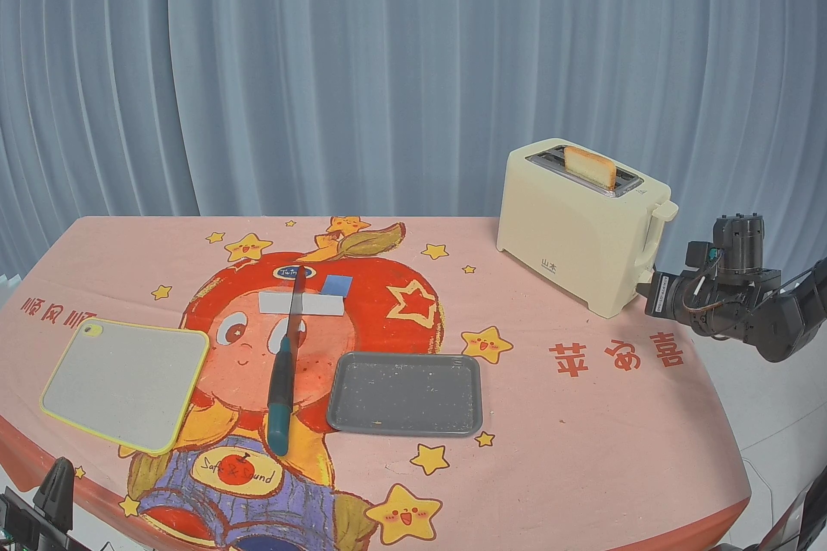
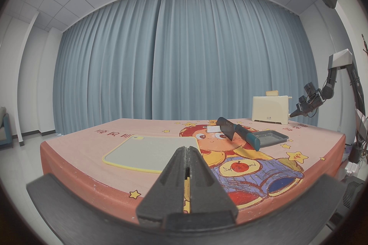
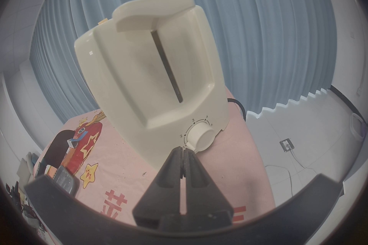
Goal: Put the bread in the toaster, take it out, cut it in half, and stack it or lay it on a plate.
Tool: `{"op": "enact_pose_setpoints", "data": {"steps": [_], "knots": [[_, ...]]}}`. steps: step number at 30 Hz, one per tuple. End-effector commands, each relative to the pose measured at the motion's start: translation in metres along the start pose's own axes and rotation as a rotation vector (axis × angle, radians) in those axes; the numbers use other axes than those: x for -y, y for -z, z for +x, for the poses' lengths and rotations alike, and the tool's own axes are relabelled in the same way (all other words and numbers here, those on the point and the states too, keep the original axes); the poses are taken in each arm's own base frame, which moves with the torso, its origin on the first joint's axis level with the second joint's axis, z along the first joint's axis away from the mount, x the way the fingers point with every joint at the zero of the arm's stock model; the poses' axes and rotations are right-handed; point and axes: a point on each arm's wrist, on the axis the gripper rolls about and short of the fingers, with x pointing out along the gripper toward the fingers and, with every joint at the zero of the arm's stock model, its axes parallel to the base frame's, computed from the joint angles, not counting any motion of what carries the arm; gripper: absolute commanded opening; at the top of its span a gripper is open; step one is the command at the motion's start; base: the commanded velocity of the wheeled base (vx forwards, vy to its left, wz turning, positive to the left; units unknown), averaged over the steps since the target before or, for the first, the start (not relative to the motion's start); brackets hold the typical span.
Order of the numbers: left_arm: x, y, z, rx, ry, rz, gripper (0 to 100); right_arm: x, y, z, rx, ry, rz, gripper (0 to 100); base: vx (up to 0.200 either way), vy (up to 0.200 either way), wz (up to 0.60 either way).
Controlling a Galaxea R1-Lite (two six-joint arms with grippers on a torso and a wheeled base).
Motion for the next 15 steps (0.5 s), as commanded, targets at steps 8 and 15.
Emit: {"op": "enact_pose_setpoints", "data": {"steps": [8,15], "knots": [[0.0000,0.0051,0.0006,-0.008,0.000,0.000,0,0.0014,0.0013,0.0035,-0.008,0.004,0.002,0,0.000,0.000,0.00],[0.0000,0.0051,0.0006,-0.008,0.000,0.000,0,0.0008,-0.0005,0.0025,-0.001,0.002,0.003,0,0.000,0.000,0.00]]}}
